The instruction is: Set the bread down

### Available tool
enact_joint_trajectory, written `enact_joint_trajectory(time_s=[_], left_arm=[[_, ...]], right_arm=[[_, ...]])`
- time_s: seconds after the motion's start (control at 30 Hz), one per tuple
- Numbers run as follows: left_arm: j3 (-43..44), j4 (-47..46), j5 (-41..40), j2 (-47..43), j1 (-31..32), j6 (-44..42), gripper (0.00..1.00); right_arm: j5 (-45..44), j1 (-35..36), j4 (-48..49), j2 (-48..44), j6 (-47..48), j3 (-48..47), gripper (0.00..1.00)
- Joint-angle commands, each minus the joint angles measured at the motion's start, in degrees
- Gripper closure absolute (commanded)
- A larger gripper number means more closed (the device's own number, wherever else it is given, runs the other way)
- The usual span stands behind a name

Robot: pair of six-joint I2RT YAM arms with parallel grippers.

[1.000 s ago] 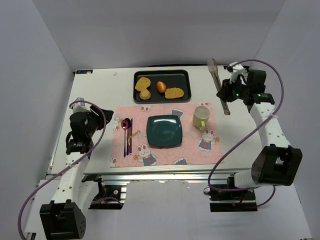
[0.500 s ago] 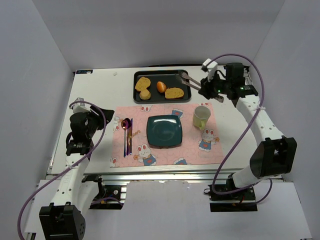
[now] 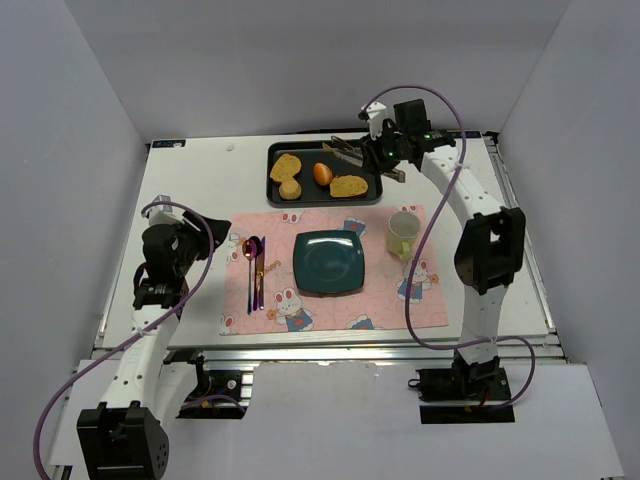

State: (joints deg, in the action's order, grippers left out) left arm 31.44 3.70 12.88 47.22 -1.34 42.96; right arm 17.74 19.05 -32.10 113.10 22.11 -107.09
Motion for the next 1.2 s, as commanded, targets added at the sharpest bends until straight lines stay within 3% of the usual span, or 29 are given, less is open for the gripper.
enact_joint_trajectory(time_s=[0.0, 0.5, 0.97, 1.07, 1.17], left_arm=[[-0.1, -1.8, -0.6, -0.4, 0.4, 0.4, 0.41], [0.0, -2.4, -1.8, 1.8, 0.4, 0.9, 0.41], [-0.2, -1.5, -2.7, 2.3, 2.4, 0.7, 0.41], [-0.3, -1.6, -2.8, 2.2, 2.5, 0.8, 0.41], [-0.3, -1.5, -2.9, 1.9, 2.5, 0.8, 0.41]], right_arm=[[1.8, -0.1, -4.5, 3.7, -10.7, -7.0, 0.54], [5.6, 0.8, -1.0, 8.6, -21.3, -4.7, 0.47], [1.8, 1.3, 0.4, 13.0, -21.7, -5.9, 0.47], [2.4, 1.3, 0.5, 13.1, -21.7, -5.4, 0.51], [2.9, 1.3, 0.5, 12.7, -21.7, -4.9, 0.69]])
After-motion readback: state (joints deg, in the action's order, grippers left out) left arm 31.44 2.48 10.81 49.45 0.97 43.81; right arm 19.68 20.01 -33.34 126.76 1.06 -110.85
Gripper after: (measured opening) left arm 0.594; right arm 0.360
